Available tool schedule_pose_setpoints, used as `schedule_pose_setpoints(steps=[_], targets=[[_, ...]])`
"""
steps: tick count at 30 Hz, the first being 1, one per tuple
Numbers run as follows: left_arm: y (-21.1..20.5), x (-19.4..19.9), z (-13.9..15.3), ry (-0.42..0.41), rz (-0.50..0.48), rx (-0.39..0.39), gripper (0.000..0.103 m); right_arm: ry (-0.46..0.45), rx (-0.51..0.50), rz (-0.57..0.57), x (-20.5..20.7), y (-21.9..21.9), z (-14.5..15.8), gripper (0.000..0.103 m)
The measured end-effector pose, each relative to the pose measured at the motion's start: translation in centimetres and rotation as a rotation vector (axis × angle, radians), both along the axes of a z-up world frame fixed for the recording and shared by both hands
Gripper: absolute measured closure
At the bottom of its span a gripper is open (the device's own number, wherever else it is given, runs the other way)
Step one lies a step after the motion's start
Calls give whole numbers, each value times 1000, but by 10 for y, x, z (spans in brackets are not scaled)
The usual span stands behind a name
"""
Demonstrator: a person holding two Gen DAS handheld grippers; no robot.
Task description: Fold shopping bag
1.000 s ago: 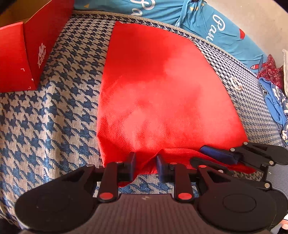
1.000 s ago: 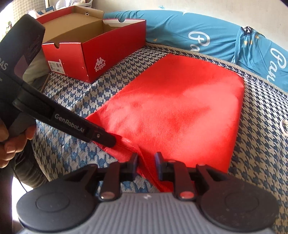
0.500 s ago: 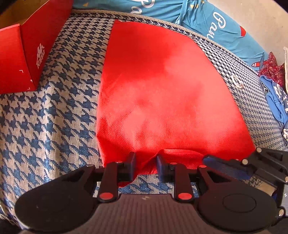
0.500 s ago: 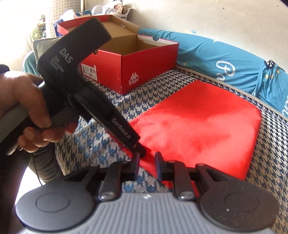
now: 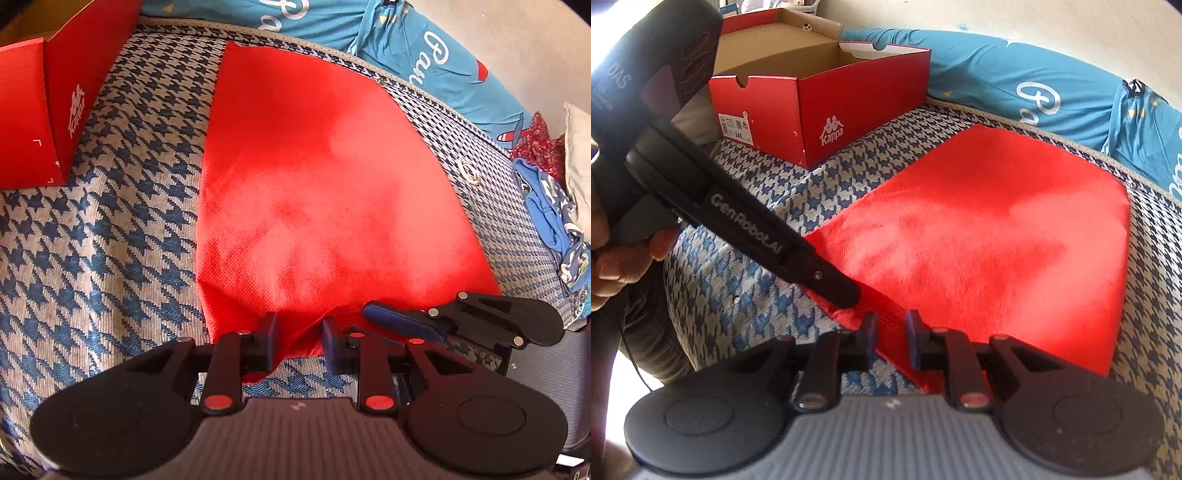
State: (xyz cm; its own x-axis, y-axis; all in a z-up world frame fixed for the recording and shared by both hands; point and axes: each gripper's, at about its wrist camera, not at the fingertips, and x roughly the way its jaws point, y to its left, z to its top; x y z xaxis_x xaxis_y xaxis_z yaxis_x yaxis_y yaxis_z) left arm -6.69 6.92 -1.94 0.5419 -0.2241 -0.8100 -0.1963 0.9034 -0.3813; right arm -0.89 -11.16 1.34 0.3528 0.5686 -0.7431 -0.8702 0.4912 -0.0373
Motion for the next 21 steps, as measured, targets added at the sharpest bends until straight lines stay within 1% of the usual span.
schedule_pose_setpoints(steps=[8, 12, 14, 21], targets=[[14, -7, 3, -5, -48, -10, 78, 64, 27, -55, 9, -3, 1, 89], [24, -16, 4, -3, -18, -51, 78, 57, 21, -78, 7, -1, 1, 89], [27, -18, 5, -3, -6, -52, 78, 56, 18, -86, 7, 1, 1, 89], [31, -27, 10, -3, 42, 3, 76, 26, -1, -83, 3, 6, 0, 89]])
